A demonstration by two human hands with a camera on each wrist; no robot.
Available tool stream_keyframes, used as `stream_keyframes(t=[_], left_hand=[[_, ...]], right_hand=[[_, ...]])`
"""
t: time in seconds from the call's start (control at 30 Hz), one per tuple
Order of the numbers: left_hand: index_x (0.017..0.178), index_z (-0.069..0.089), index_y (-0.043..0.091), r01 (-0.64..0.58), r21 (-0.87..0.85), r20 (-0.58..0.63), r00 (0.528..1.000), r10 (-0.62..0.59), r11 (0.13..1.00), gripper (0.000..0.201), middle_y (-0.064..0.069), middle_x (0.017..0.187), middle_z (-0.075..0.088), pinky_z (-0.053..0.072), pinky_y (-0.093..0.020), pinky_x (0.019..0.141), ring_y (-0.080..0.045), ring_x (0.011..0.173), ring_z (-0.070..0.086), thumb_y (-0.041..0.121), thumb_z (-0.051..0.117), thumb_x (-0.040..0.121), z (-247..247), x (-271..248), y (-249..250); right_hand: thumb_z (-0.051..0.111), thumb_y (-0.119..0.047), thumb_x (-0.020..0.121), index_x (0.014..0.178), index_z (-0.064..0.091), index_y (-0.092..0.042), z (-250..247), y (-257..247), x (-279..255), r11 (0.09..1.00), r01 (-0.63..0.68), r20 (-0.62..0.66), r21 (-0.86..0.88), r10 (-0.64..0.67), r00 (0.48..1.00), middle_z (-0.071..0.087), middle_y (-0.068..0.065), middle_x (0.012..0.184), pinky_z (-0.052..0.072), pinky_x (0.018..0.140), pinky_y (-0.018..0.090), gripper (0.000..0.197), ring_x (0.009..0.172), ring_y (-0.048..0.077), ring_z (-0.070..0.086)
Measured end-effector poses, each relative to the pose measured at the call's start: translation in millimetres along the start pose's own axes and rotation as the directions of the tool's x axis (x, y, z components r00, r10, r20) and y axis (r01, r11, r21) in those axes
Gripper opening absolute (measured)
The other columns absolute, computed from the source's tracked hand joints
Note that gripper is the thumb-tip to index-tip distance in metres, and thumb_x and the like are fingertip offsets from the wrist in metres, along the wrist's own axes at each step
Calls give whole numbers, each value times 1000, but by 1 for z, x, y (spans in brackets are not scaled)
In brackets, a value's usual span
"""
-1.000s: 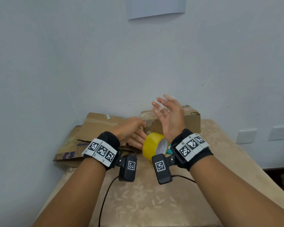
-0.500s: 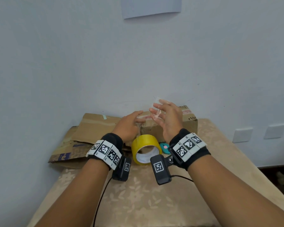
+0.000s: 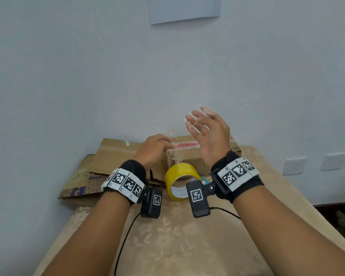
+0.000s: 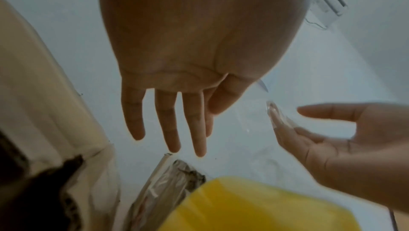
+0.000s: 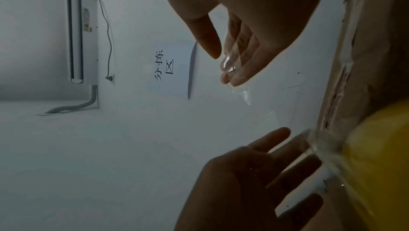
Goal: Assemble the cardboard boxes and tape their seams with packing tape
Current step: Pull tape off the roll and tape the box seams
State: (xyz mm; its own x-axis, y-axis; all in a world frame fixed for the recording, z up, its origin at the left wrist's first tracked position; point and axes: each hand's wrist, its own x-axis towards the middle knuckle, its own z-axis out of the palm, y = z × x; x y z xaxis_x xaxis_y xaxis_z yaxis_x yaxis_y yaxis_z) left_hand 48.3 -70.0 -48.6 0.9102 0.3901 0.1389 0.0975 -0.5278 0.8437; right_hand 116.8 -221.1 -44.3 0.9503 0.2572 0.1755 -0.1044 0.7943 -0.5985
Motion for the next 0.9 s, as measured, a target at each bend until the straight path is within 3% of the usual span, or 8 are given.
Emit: stream_keyframes(t=[0.07, 0.2, 0.27, 0.33, 0.47, 0.63, 0.77, 0.9], left_hand=[[102, 72, 15, 26, -146, -30, 999, -30, 989, 32, -3, 107, 77, 46, -27, 79, -20, 104, 67, 29, 44, 107, -2, -6, 9], [112, 73, 11, 82, -277, 12, 997, -82, 957, 61, -1, 100, 80, 50, -37, 89, -19, 101, 73, 65, 48, 97, -6, -5, 14], [111, 73, 9, 80, -266, -12, 996, -86, 961, 53, -2, 98, 80, 54, -38, 89, -20, 99, 74, 58, 62, 93, -2, -3, 15], [105, 73, 7, 58, -248, -64, 995, -76, 967, 34, -5, 97, 80, 57, -36, 84, -21, 95, 75, 37, 75, 91, 2, -1, 14], [89, 72, 8, 65, -299, -84, 992, -94, 952, 7, -12, 97, 79, 60, -34, 83, -17, 85, 72, 14, 74, 92, 1, 1, 13], [89, 71, 4, 77, -444, -43, 993, -107, 893, 6, -17, 99, 78, 59, -37, 88, -20, 86, 73, 7, 66, 90, -4, -4, 25], [92, 71, -3, 90, -428, 9, 995, -96, 899, 12, -18, 97, 77, 61, -36, 86, -20, 83, 70, 4, 62, 90, -2, -7, 37], [74, 69, 3, 108, -411, 32, 994, -104, 905, 17, -12, 82, 75, 61, -36, 84, -21, 80, 67, 0, 61, 89, 1, -8, 45]], right_hand=[[57, 13, 92, 131, 61, 0, -2, 0, 2, 999, -2, -4, 36, 2, 1000, 68, 22, 125, 61, 91, 41, 41, 105, 35, 74], [56, 12, 92, 133, 60, -1, -5, 0, 6, 997, -6, -8, 81, 7, 1000, 67, 22, 129, 60, 92, 40, 43, 109, 34, 73], [57, 13, 92, 133, 59, -1, -5, 1, 7, 995, -6, -6, 95, 6, 1000, 67, 22, 129, 60, 93, 41, 44, 110, 35, 73], [56, 12, 92, 133, 59, -1, -6, 2, 7, 995, -4, 1, 95, 4, 1000, 68, 21, 126, 60, 92, 41, 43, 110, 35, 73], [57, 11, 93, 133, 59, 0, -9, 2, 9, 996, 0, 1, 90, 0, 1000, 69, 21, 125, 60, 94, 42, 42, 110, 36, 73], [66, 3, 94, 127, 65, -1, -18, 3, 11, 996, -3, -68, 87, 9, 998, 75, 18, 115, 62, 89, 42, 33, 104, 36, 75], [72, 3, 91, 122, 68, 1, -24, 8, 12, 995, -21, -175, 93, 37, 984, 77, 18, 106, 64, 74, 38, 32, 94, 36, 77], [70, 5, 91, 120, 69, -2, -31, 7, 15, 996, -55, -237, 72, 71, 969, 77, 16, 105, 64, 70, 41, 30, 88, 32, 78]])
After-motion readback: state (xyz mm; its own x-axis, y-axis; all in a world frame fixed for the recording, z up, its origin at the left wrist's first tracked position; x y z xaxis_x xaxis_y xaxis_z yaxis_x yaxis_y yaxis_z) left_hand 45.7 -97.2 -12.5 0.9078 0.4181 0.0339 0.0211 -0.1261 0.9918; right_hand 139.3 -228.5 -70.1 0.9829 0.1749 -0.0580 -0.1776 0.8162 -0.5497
